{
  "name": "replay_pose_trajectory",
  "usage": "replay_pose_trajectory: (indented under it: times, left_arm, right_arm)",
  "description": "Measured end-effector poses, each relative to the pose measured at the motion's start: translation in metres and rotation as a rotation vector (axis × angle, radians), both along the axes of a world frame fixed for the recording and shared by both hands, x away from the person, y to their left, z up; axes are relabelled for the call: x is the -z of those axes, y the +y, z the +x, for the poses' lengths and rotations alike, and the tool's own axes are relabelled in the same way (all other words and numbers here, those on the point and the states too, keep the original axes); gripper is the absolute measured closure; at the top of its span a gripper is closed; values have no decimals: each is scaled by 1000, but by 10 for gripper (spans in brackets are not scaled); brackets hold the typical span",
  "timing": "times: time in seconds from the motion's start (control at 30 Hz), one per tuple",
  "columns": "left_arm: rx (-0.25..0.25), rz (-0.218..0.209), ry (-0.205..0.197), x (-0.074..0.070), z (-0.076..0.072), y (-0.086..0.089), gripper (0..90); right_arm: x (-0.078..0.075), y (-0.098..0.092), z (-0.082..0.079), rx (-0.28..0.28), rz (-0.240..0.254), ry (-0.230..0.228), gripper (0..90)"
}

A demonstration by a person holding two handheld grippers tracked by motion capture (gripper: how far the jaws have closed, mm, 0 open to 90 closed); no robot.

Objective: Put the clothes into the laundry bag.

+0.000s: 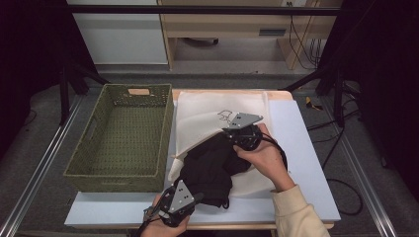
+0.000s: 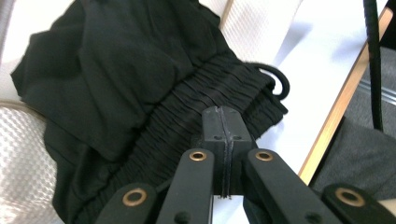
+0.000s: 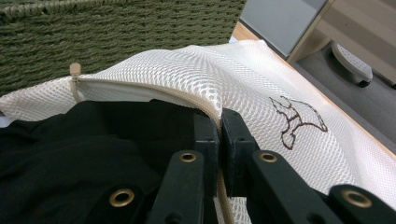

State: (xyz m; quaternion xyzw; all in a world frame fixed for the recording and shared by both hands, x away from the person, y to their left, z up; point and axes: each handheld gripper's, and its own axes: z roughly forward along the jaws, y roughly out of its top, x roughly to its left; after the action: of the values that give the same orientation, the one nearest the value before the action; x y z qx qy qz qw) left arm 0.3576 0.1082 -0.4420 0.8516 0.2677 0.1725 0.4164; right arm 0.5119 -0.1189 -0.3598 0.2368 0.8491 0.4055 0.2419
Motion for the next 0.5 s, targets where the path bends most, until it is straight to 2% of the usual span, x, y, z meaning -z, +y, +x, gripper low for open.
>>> replay_pose_trajectory:
  times: [0.23, 0.5]
  left_arm:
    - [0, 74, 2, 16, 6, -8, 900]
    - [-14, 88, 12, 25, 17, -17, 900]
  right_arm:
    - [3, 6, -1, -11, -18, 2, 863]
    - [3, 7, -2, -14, -21, 2, 863]
